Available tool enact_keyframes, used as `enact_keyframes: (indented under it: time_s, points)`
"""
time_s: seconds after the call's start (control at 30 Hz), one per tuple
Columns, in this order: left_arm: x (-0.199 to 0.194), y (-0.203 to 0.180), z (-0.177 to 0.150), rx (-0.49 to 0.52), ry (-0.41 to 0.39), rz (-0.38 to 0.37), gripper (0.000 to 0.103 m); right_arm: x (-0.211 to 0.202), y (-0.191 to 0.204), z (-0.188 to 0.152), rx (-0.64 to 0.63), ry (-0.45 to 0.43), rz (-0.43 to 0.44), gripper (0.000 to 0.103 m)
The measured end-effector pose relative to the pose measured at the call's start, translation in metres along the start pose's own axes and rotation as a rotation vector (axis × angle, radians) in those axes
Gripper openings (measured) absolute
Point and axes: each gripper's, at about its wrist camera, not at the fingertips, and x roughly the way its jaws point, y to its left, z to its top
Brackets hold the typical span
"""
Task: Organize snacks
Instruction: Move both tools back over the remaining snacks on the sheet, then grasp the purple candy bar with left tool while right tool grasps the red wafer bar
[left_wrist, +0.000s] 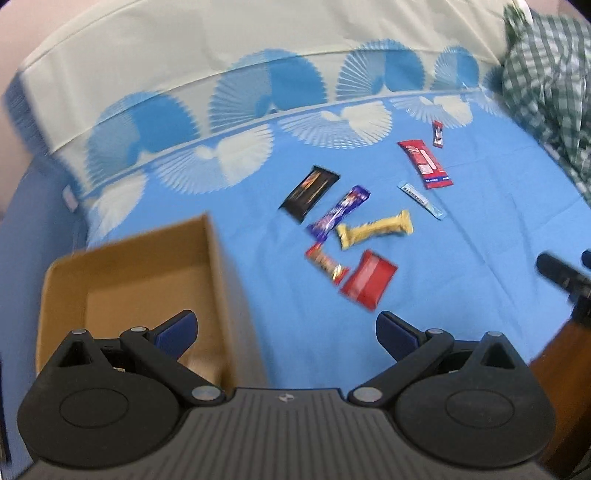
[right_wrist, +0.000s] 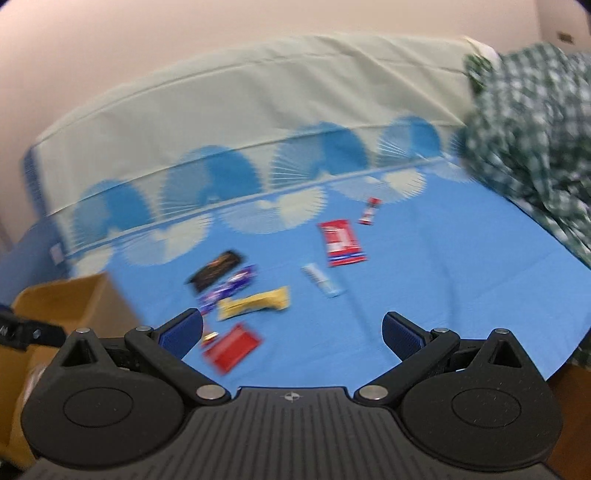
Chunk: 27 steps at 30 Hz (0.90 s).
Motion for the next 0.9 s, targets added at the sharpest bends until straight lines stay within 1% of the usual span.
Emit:
enact_keyframes:
  time_s: [0.1, 0.23, 0.37, 0.5, 0.57, 0.63, 0.73, 0.83, 0.9]
  points:
    - [0.047, -0.017, 0.034, 0.041, 0.015, -0.018, 0.103, 0.05, -0.027, 0.021, 0.034, 0.018, -0.031, 0.102]
    - [0.12, -0.032, 0.075, 0.056, 0.069, -0.095, 0.103, 0.129, -0.054, 0.042, 0.019, 0.051, -0.043, 0.102]
    - [0.185, -0.043, 0.102, 0.034, 0.108, -0.127, 0.103, 0.216, -0.04, 0.055, -0.006, 0.129, -0.039, 0.102]
    - [0.234, -0.05, 0.114, -0.013, 0.153, -0.202, 0.103, 0.29, -0.03, 0.064, 0.016, 0.178, -0.035, 0.102]
    - [0.254, -0.055, 0.119, -0.03, 0.177, -0.22, 0.103, 0.316, -0.022, 0.065, 0.002, 0.198, -0.03, 0.102]
    - [0.272, -0.062, 0.123, -0.022, 0.188, -0.221, 0.103, 0.343, -0.028, 0.065, -0.031, 0.226, -0.028, 0.102]
    - [0.292, -0.067, 0.128, -0.017, 0.214, -0.219, 0.103, 0.371, -0.036, 0.066, -0.06, 0.246, -0.05, 0.102]
    - [0.309, -0.066, 0.131, -0.036, 0.253, -0.214, 0.102, 0.386, -0.03, 0.063, -0.159, 0.202, -0.081, 0.103]
    - [0.312, -0.065, 0.132, -0.037, 0.239, -0.206, 0.102, 0.389, -0.032, 0.064, -0.157, 0.188, -0.066, 0.103]
